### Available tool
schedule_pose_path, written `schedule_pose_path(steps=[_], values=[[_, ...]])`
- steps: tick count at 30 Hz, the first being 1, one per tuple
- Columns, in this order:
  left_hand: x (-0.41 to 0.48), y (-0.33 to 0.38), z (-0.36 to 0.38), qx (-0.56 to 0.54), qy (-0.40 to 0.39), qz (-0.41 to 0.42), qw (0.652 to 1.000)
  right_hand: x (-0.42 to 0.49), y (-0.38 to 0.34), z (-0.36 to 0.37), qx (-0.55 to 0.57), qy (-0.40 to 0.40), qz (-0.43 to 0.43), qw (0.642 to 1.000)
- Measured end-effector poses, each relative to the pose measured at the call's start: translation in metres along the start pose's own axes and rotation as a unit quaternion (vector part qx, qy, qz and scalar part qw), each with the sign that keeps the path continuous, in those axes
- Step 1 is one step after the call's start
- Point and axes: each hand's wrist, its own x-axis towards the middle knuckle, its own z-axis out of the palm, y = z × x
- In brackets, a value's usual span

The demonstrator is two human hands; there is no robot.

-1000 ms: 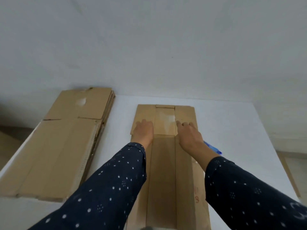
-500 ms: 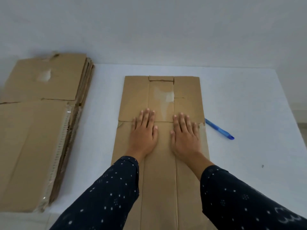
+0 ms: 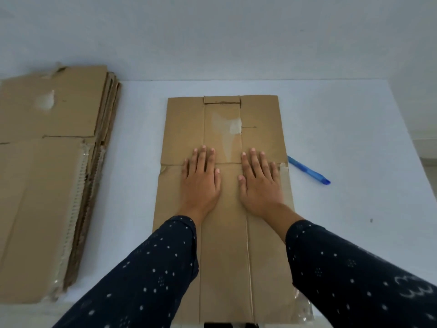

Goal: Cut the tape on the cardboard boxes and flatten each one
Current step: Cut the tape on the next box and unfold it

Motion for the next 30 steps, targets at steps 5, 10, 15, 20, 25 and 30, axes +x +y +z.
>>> schedule_pose_path(steps=[5,10,15,20,25,30], values=[[-0.036,0.011,-0.004,-0.009,-0.005,-0.015,1.0,-0.035,-0.001,-0.008,0.015,-0.026,-0.002,1.0],[-0.108,0.015,0.002,-0.02,-0.01,-0.008,1.0,-0.112,-0.014,0.016,0.033,-0.019,-0.013,0.999],[-0.142,0.016,0.007,-0.013,-0.001,-0.012,1.0,-0.15,-0.02,0.034,0.043,0.008,-0.007,0.999],[-0.145,0.017,0.011,0.001,-0.002,-0.014,1.0,-0.153,-0.022,0.043,0.028,0.031,0.004,0.999],[-0.143,0.019,0.012,-0.001,0.002,-0.015,1.0,-0.154,-0.024,0.046,0.018,0.041,0.011,0.999],[-0.143,0.018,0.011,0.0,0.001,-0.018,1.0,-0.153,-0.023,0.046,0.009,0.039,0.011,0.999]])
